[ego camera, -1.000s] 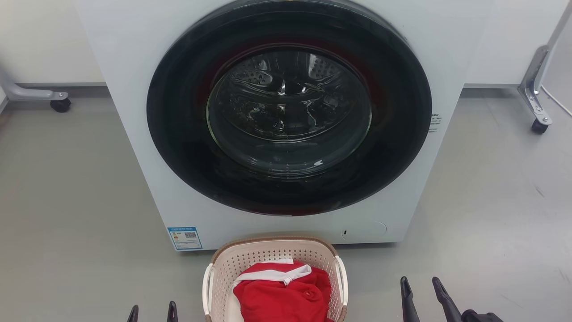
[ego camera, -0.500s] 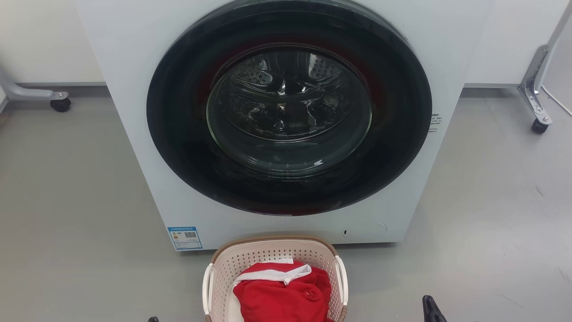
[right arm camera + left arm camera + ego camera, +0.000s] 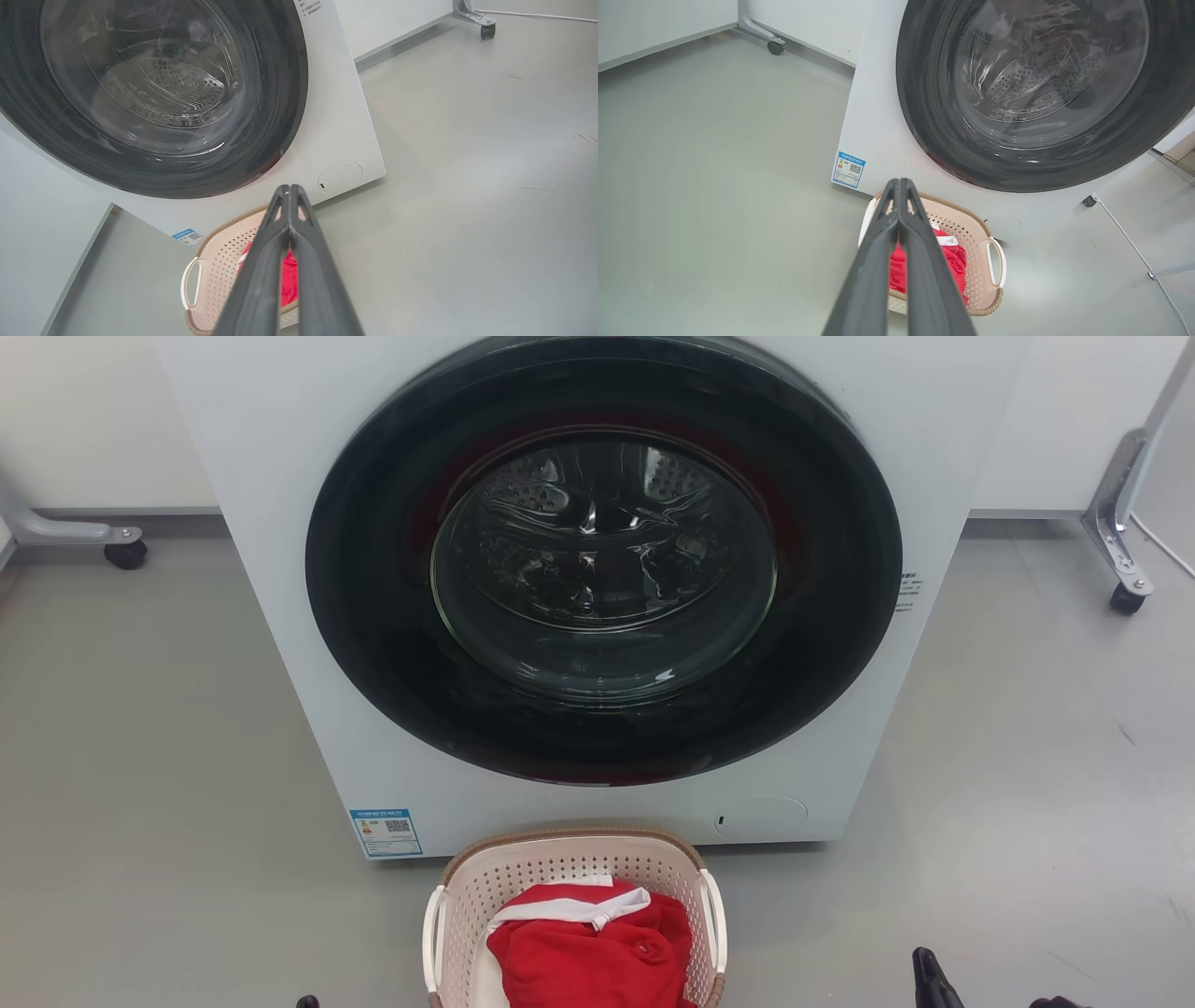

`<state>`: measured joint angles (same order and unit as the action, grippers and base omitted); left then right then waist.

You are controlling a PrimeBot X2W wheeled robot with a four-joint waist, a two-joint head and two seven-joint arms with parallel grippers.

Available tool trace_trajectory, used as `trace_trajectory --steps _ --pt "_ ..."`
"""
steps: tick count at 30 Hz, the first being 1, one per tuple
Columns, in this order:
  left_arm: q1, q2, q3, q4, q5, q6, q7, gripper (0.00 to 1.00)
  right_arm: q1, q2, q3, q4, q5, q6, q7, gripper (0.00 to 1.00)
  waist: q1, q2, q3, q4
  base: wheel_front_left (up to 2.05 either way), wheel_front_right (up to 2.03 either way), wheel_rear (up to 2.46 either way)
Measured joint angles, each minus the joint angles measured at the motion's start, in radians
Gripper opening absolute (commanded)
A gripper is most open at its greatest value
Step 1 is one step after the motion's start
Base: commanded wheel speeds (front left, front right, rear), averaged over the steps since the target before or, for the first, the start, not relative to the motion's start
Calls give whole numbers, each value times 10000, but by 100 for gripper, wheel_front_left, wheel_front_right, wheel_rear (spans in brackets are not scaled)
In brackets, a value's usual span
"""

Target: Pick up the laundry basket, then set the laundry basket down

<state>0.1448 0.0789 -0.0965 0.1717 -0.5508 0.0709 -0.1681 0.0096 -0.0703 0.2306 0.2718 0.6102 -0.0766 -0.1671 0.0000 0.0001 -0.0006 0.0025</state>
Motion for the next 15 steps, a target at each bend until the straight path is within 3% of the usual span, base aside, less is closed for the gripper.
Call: trace_trajectory --steps 15 --pt "-407 -86 362 221 -2011 -307 537 0 -205 58 -709 56 1921 347 537 0 0 0 4 -5 0 0 0"
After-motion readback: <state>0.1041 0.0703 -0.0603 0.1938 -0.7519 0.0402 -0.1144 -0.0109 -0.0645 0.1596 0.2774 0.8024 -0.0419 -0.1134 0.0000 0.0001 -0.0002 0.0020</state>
